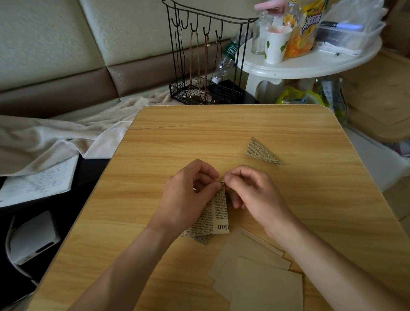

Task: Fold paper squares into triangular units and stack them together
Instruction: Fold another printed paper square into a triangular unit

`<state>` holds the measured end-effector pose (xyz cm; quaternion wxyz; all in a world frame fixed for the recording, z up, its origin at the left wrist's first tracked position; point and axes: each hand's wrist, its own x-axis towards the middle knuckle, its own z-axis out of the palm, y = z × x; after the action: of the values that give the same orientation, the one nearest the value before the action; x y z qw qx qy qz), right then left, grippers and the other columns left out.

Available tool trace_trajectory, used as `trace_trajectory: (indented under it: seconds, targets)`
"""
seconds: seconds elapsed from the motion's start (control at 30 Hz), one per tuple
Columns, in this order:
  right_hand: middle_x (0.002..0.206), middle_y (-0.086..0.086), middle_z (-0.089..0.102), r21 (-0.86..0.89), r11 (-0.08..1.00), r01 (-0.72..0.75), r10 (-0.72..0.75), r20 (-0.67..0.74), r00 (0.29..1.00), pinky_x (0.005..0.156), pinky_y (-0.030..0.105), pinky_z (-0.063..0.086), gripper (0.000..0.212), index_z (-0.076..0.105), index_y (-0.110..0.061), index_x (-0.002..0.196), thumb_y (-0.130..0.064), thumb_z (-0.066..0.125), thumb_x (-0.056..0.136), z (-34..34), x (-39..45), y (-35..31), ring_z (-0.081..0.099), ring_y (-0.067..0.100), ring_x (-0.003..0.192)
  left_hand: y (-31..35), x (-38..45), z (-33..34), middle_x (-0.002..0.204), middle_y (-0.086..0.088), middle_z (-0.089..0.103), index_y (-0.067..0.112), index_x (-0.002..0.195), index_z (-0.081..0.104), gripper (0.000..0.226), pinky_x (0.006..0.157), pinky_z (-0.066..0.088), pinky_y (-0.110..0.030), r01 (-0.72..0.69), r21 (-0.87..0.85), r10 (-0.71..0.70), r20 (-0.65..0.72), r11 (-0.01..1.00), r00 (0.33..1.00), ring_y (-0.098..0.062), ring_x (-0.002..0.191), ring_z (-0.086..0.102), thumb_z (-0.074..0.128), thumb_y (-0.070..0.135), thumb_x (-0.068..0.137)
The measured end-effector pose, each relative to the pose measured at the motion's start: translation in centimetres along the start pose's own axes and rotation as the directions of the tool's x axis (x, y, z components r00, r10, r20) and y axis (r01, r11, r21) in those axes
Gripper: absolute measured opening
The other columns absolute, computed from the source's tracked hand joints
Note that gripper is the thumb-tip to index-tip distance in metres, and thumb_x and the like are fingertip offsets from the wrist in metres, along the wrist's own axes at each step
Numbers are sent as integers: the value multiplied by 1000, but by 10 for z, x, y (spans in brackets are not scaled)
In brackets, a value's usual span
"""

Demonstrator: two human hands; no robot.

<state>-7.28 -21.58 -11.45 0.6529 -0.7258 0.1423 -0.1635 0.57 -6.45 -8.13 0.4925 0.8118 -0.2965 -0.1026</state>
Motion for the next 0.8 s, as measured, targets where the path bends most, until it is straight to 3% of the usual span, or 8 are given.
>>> trace_trajectory:
  seconds: [0.23, 0.43, 0.57, 0.8]
  targets:
    - [57, -4, 57, 7, 1000, 1, -1, -6, 1000, 51, 22, 42, 13, 73, -16, 86, -15, 68, 98, 0, -1, 1, 52, 11, 53, -1, 0, 0, 79, 6, 72, 21, 95, 67, 19, 65, 47, -13, -2, 0, 2, 8, 1000, 1000, -5, 70, 66, 80, 12, 86]
    - [57, 0, 56, -19, 1000, 7, -8, -63, 998, 53, 27, 41, 15, 72, -16, 86, -17, 67, 99, 1, -1, 3, 50, 12, 54, -3, 0, 0, 80, 7, 74, 23, 96, 67, 22, 68, 51, -18, 55, -22, -54, 47, 998, 997, -7, 74, 69, 83, 15, 82]
    - [58, -3, 57, -4, 1000, -6, 6, -21, 1000, 55, 28, 44, 12, 72, -20, 90, -25, 68, 99, 0, -2, 2, 53, 13, 56, -4, 0, -1, 80, 4, 75, 21, 96, 69, 21, 68, 55, -20, 131, -131, -125, 49, 983, 991, -13, 75, 70, 84, 16, 83]
    - [69, -8, 65, -112, 993, 21, -13, 76, 997, 55, 30, 48, 12, 72, -24, 87, -27, 70, 98, -1, -2, 0, 58, 8, 58, -3, 1, -3, 78, 5, 73, 18, 102, 75, 15, 63, 53, -16, 234, -400, -234, 49, 886, 971, -5, 71, 68, 75, 8, 91]
